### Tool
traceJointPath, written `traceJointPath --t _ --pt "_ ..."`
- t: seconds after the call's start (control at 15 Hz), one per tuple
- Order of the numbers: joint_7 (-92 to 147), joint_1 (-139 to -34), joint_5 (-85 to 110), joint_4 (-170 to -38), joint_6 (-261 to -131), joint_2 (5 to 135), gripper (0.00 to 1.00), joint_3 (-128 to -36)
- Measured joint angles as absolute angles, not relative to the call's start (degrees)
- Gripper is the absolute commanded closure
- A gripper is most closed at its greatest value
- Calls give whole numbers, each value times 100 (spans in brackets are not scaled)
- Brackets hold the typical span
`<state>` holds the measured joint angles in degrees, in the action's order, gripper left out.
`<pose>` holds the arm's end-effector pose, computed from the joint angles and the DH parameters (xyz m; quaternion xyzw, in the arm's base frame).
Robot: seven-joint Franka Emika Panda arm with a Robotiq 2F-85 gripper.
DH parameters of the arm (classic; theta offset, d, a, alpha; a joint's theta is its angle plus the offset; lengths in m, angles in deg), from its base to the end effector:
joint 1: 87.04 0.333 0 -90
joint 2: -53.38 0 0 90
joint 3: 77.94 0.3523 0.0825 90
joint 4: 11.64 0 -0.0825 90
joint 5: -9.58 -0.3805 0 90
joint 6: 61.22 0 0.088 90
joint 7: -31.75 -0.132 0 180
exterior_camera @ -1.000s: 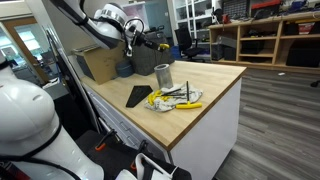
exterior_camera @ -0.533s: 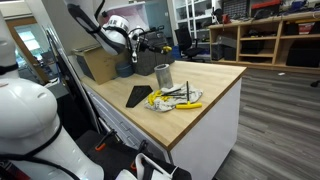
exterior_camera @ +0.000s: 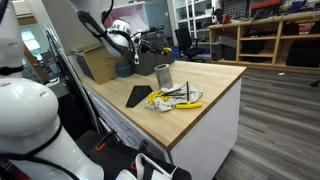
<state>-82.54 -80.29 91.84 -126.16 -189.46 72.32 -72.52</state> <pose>0.6268 0.0821 0.3284 0.8116 -0.3227 0.4213 0.2444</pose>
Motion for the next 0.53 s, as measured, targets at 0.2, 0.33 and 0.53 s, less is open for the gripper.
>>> traceJointPath --t 0.2,0.33,0.53 --pt "-8254 -7968 9143 -12455 -18946 7336 98 -7235" --pt "-8254 -7927 9141 -12380 -18946 7405 98 -7233" --pt "-8254 -7874 9153 -12323 -18946 7557 98 -7233"
